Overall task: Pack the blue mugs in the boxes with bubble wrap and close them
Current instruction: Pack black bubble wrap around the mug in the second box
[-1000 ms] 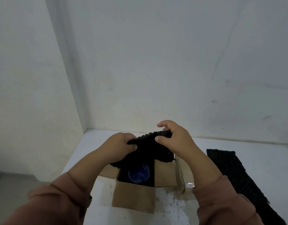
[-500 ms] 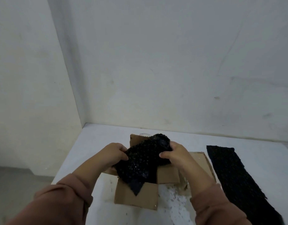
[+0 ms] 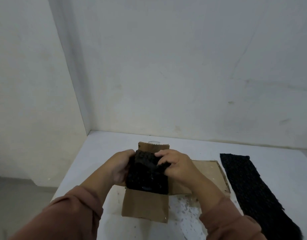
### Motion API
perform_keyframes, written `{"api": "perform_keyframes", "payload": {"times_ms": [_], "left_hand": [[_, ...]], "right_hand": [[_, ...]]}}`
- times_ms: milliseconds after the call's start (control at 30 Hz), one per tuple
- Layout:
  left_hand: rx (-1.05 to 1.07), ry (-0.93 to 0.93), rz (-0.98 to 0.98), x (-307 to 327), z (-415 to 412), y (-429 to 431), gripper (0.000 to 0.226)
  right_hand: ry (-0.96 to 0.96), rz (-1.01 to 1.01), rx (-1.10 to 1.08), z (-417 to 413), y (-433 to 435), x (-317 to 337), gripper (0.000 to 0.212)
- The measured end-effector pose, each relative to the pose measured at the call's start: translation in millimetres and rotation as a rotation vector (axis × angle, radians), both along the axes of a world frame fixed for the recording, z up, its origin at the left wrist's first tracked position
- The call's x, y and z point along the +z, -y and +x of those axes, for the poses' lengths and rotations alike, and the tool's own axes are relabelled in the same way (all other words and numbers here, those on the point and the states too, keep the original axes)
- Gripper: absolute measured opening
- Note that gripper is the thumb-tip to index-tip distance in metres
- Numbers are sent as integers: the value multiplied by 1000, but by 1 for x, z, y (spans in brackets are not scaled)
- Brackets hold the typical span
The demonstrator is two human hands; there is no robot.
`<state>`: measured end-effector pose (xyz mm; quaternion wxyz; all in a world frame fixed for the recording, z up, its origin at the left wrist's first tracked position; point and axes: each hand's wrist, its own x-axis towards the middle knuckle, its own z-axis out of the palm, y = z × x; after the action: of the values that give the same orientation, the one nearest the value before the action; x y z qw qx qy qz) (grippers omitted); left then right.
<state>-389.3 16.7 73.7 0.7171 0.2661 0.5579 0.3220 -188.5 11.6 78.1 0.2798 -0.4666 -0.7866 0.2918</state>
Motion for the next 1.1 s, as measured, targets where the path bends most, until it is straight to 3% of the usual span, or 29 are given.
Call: {"api": "perform_keyframes", "payload": {"times_ms": [100,167,200,333,400,467,567,633,733,867,967,1100], "left_hand": [[-29,85,-43,-3,0,-3,52],[-30,30,-11,-5,3,-2,32],[-14,4,22,-6,5,-2,18],[51,-3,73,-15,11,-3,38],[45,-22,78,-20,13,-5,41],[10,-195,151,-30,14,-6,39],[-153,-917,496,-45,8,-5,43],[-214,-1182,754,-49,7,-1,38],[-382,-1362,1001,-47,6,3,28],[-760,-1407,846,-41,1,2,53],[-873,-1475,813,-40,0,-1,71],[-916,-1584,848,-41,8,-2,69]], "right_hand": [[360,30,134,-6,2,-4,33],[402,-21,140,-6,2,-4,33],[349,-76,121,-5,2,-5,35],[-76,-395,-149,-4,0,-2,18],[-126,-435,-278,-3,-7,-5,16],[36,-430,-304,-4,-8,-11,6],[259,-365,-324,-12,-14,-24,19],[378,-402,-329,-20,-18,-22,24],[478,-488,-328,-28,-21,-21,35],[564,-192,-305,-33,-7,-27,33],[683,10,-273,-33,-3,-28,35],[792,5,-84,-44,0,-33,41]]}}
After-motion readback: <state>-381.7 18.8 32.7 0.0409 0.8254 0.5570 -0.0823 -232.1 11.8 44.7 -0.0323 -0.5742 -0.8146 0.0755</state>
